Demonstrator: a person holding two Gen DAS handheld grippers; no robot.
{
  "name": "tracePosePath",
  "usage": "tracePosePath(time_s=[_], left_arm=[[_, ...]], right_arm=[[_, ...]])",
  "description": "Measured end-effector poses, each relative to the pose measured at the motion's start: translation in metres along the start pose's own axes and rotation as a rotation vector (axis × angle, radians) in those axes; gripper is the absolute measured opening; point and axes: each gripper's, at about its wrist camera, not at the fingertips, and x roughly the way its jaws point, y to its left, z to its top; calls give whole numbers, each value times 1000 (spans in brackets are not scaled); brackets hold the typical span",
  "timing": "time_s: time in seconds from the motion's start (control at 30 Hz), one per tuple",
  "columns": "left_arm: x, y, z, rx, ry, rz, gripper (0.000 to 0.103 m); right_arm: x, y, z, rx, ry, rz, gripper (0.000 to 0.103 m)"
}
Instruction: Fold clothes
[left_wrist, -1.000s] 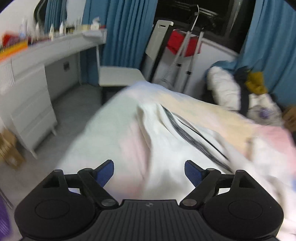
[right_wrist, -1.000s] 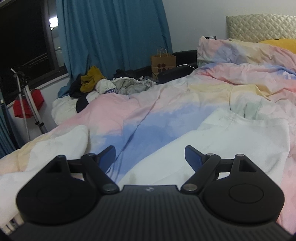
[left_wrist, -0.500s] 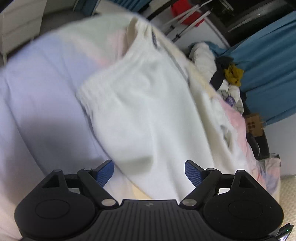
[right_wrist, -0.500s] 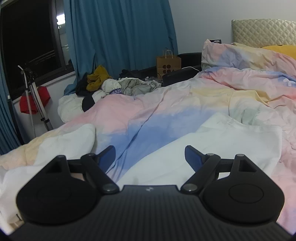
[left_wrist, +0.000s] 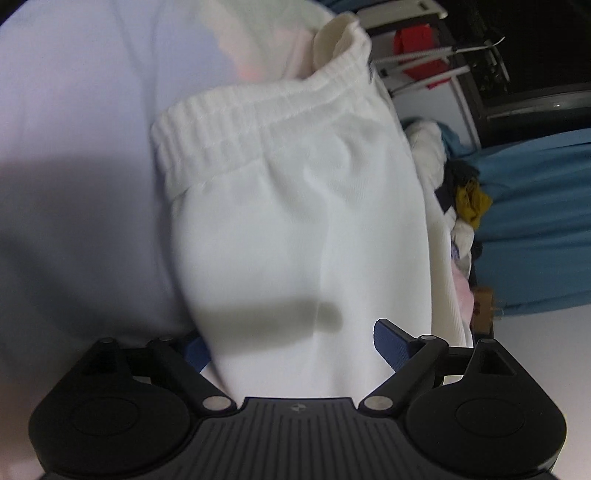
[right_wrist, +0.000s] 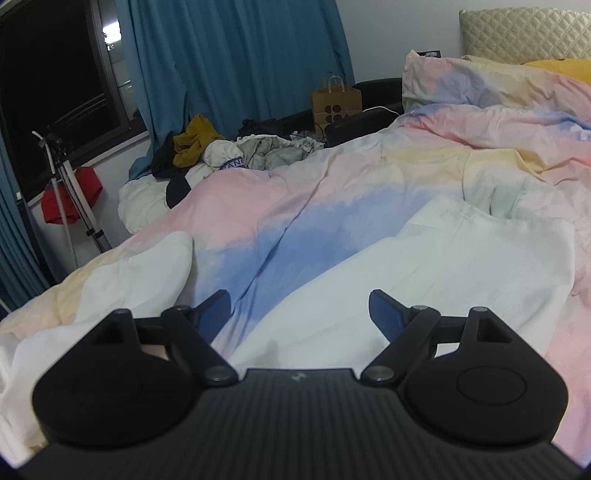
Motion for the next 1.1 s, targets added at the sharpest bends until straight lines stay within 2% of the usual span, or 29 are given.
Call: tracePosePath(time_s=[0.07, 0.13, 0.17, 0.23, 0.3, 0.43, 0.57, 0.67, 0.8, 0.97, 1.07, 1.1], left_arm=[[-1, -3, 0, 39, -35, 9, 85], [-8, -3, -1, 60, -72, 7, 68], [-13, -1, 0, 55, -84, 3, 62], [-18, 7, 4, 21, -95, -11, 43], [-22, 16, 10, -9, -97, -17, 31], [-26, 18, 11, 6, -115, -26, 14], [-47, -4, 5, 66, -187, -47, 10], [-80, -12, -5, 50, -238, -84, 9], [-128, -4, -24, 33, -280, -62, 6], [-127, 27, -30, -99, -188, 5, 6], [-126, 35, -28, -112, -172, 40, 6], [-125, 34, -28, -105, -173, 48, 6]], right_arm=[[0, -2, 2, 15, -5, 4, 84], [-1, -6, 4, 38, -7, 2, 84], [-1, -9, 5, 53, -8, 1, 84], [-1, -16, 8, 84, 4, 5, 84], [0, -26, 13, 125, 23, 15, 84], [-6, -73, 32, 338, 8, 11, 84], [-18, -131, 46, 539, -37, -42, 84], [-25, -176, 44, 663, -63, -112, 84], [-3, -200, 32, 703, -1, -179, 86], [28, -227, 17, 736, 89, -261, 85], [46, -243, 8, 756, 143, -310, 72], [46, -243, 9, 748, 136, -318, 67]])
